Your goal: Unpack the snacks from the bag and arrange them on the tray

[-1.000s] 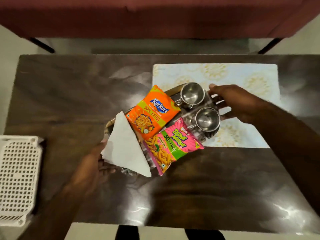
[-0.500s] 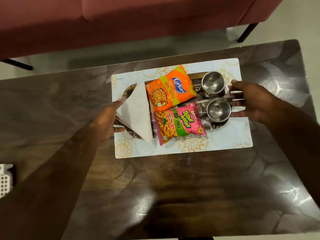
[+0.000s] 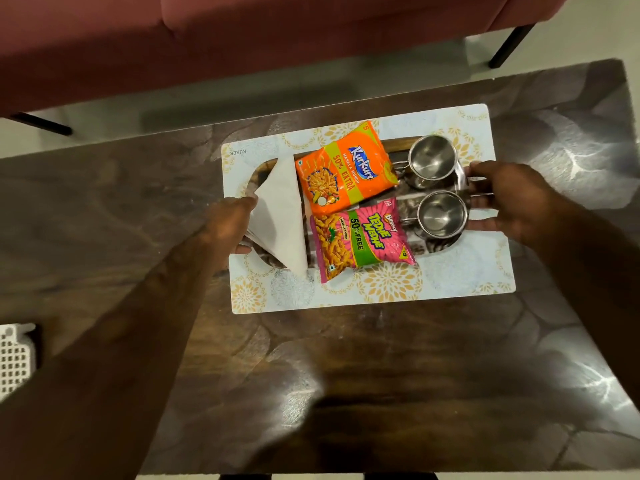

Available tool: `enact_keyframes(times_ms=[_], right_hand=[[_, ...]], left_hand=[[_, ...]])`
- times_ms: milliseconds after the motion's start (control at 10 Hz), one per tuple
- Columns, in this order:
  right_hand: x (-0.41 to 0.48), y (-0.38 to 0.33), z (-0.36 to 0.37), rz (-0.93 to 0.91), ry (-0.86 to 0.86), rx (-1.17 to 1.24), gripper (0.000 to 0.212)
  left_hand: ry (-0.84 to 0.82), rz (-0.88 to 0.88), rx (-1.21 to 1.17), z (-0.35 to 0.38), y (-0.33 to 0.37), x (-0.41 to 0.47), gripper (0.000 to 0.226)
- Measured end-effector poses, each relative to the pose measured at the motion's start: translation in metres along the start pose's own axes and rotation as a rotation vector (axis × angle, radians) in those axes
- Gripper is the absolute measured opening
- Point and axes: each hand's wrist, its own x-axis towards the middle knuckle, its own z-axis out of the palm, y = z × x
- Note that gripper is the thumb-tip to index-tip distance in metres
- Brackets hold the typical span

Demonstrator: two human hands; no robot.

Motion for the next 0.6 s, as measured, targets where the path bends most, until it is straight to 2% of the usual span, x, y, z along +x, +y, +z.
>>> enact_keyframes(times_ms=[100,200,300,400,500,600], right_hand=[[-0.002,0.002,0.002,-0.025,0.050,-0.080,0.018],[-0.012,0.005,0.004,-0.193,0.220,-0.282,0.027],[-0.024,0.015,0.003,-0.345,0.265,-0.507,0.035],[-0.052,0.015,0.010,-0.595,0.213,-0.799,0.048],[-0.082,0.013,0.024,-0.672,0.170,-0.960,0.061],[-0.133,0.023,0.053,-0.652,0.197,-1.131,0.089]], left_hand=[[0.023,0.077,0.168,-0.001,0.002,-0.002,0.057],[0.061,0.165,0.482,-0.009,0.006,-0.013,0.063],[0.102,0.275,0.668,-0.013,0.000,-0.030,0.065],[0.117,0.486,0.787,-0.032,-0.005,-0.060,0.061],[0.082,0.578,0.840,-0.049,-0.005,-0.088,0.058],[0.035,0.723,1.001,-0.075,-0.021,-0.130,0.061]])
